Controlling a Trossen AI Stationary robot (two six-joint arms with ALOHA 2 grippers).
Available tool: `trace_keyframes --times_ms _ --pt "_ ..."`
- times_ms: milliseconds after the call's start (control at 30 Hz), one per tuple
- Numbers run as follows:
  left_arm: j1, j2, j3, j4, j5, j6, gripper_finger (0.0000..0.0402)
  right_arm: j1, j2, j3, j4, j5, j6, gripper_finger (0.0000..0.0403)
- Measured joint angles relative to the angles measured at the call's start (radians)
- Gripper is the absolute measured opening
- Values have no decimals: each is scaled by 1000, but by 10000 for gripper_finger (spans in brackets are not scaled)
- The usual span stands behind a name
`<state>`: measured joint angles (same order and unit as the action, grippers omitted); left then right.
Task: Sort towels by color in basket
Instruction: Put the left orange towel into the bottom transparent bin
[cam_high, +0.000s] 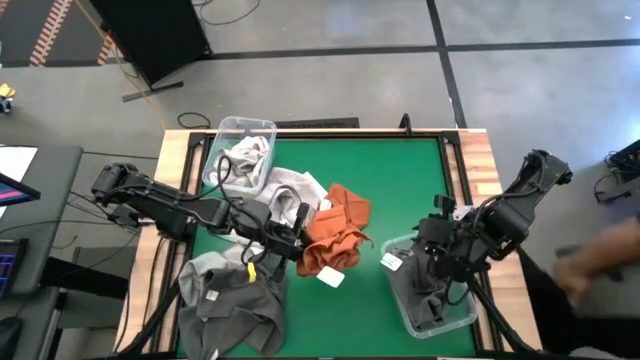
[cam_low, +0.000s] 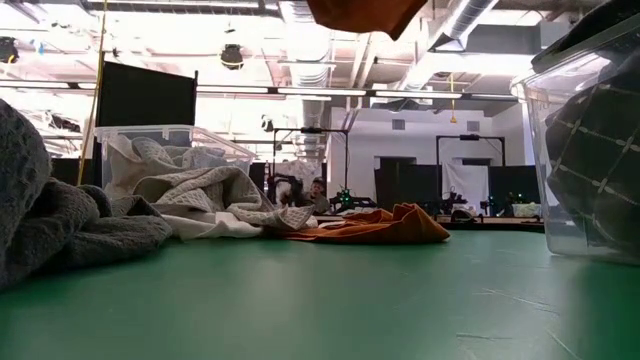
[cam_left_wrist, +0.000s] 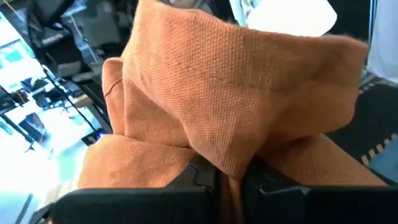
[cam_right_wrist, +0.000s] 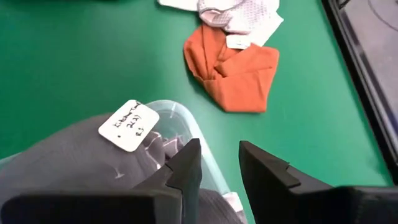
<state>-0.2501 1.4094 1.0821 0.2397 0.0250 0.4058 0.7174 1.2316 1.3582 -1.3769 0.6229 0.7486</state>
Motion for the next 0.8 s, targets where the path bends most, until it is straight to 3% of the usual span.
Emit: trace_keyframes --times_ms 800 --pt "10 83 0 66 -4 -29 11 1 18 -2 35 13 -20 139"
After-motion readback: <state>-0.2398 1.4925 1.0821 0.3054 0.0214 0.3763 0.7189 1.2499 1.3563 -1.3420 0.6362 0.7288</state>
